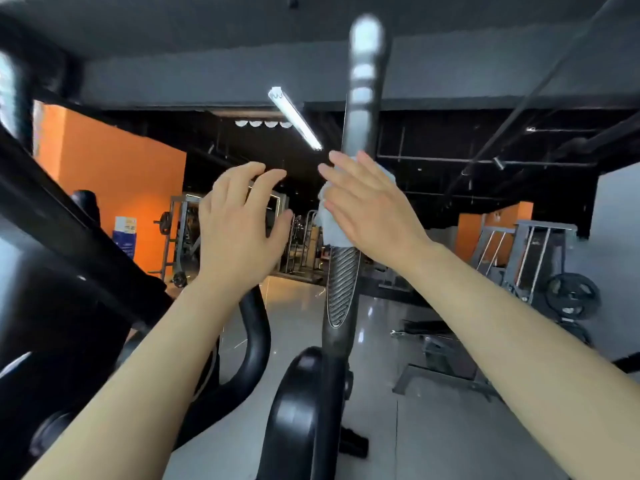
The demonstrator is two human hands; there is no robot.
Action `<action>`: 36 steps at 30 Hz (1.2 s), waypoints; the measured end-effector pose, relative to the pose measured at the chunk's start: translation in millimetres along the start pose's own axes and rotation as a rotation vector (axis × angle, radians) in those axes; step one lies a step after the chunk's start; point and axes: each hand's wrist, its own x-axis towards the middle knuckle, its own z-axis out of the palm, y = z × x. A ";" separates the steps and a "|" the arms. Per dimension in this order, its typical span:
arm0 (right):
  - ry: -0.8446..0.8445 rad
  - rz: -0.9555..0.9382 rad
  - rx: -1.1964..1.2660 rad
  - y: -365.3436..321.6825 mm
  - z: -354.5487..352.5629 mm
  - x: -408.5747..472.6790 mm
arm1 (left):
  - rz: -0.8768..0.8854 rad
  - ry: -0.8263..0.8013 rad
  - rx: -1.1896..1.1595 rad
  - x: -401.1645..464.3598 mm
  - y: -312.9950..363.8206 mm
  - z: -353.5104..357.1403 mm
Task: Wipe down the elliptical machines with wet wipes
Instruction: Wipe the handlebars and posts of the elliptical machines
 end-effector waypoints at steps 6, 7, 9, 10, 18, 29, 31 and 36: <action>-0.148 -0.187 0.081 -15.7 3.1 -50.9 | -0.070 -0.206 0.098 -39.3 -48.4 36.7; -0.148 -0.229 0.061 -11.5 1.8 -47.3 | -0.066 -0.188 0.097 -37.5 -48.9 40.4; -0.139 -0.328 0.016 4.7 -1.7 -33.2 | -0.061 -0.124 0.063 -27.2 -48.6 48.1; -0.139 -0.376 -0.005 13.6 -3.8 -23.9 | -0.062 -0.079 0.041 -19.9 -48.7 51.6; -0.156 -0.532 -0.191 61.6 -17.7 40.0 | -0.012 0.094 0.199 -8.5 -58.8 73.7; -0.139 -0.301 -0.013 50.9 -25.5 18.5 | -0.063 0.201 -0.074 -18.7 -2.3 44.0; -0.135 -0.240 0.029 48.7 -26.1 15.1 | 0.093 0.157 -0.278 -25.5 40.5 46.0; 0.073 -0.035 0.086 54.5 -45.6 13.0 | 0.138 0.032 -0.328 -14.2 82.8 86.0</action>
